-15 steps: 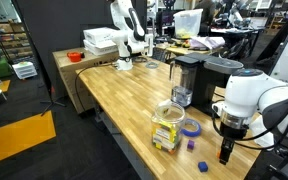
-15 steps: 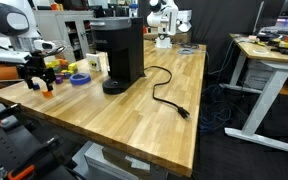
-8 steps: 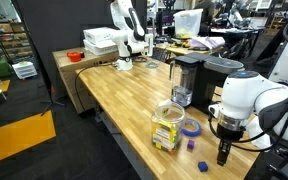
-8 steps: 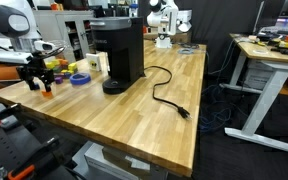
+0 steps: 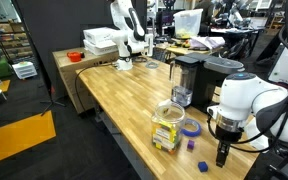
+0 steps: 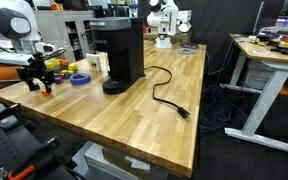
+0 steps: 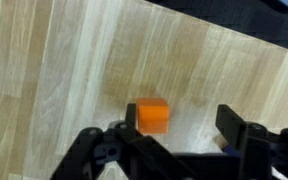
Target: Put the orange block in the clear container
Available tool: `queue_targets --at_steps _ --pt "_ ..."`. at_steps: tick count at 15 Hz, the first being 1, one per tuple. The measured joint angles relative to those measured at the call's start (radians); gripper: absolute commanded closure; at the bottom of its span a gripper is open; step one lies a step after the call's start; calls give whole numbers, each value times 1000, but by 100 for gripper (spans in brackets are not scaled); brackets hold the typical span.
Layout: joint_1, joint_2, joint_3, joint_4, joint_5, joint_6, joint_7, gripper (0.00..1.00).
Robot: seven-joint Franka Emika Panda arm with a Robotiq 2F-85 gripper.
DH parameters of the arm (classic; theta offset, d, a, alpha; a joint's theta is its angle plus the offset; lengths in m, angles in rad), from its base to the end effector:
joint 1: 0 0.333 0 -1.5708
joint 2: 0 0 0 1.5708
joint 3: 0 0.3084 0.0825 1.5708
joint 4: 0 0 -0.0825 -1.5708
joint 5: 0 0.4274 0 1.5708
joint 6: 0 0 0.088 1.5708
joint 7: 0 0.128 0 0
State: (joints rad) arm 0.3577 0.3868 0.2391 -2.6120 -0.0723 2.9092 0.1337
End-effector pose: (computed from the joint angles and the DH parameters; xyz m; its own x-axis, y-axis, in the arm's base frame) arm 0.3302 0.2518 0.0464 0.8631 0.4981 -0.0831 0.4938 -0.8669 -0.0677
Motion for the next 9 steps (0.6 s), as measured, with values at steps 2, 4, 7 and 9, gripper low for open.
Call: queue_targets --at_steps 2,4,7,9 --pt "-6 0 0 0 3 3 -6 60" --pt "-18 0 1 0 8 6 -18 73" --pt "-45 0 8 -4 21 13 -42 94" --pt "-66 0 18 -6 31 17 -59 93"
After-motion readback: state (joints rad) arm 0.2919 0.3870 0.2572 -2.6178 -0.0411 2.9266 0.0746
